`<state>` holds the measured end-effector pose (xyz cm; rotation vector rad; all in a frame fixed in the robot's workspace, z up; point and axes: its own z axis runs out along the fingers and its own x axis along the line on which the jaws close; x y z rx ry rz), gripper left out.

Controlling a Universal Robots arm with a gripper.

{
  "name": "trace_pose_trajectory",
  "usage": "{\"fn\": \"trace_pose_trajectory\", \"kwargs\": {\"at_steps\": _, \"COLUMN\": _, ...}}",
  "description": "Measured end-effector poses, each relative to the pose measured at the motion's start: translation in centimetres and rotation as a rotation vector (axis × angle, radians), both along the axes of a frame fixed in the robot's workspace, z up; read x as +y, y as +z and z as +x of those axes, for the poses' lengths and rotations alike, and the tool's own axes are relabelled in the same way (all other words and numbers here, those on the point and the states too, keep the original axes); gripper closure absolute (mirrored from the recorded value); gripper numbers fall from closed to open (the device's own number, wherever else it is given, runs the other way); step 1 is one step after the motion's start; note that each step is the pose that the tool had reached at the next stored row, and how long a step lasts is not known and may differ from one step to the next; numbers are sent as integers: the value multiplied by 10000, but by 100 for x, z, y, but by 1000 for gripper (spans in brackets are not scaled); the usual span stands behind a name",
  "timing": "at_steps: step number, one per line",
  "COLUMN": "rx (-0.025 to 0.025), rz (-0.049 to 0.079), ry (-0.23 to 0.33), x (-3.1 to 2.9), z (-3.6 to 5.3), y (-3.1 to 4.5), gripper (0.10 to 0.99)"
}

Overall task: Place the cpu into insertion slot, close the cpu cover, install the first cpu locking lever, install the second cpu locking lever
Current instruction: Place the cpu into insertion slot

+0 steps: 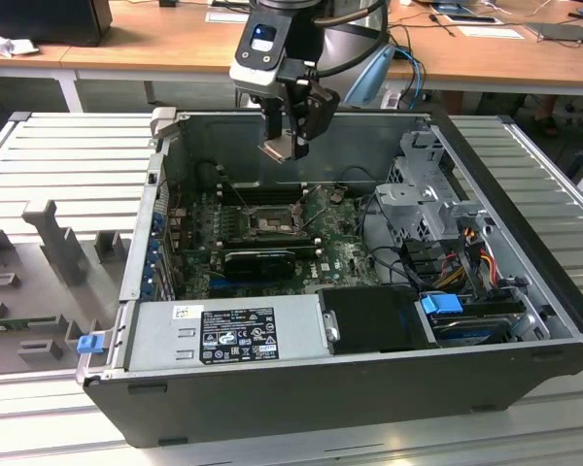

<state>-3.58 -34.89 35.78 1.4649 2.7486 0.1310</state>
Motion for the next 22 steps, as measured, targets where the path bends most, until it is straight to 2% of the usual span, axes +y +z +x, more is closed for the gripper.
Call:
{"fn": "trace_pose_trajectory", "kwargs": {"at_steps": 5, "rx": 0, "rz": 0, "ry": -263, "x": 0, "z": 0, "y": -2, "gripper": 557}}
{"fn": "trace_pose_trajectory", "kwargs": {"at_steps": 10, "rx": 0, "rz": 0, "ry": -923, "x": 0, "z": 0, "y": -8, "gripper": 557}}
{"fn": "trace_pose_trajectory", "kwargs": {"at_steps": 22, "rx": 0, "rz": -1, "ry": -1806, "x": 0, "z": 0, "y": -18, "gripper": 557}}
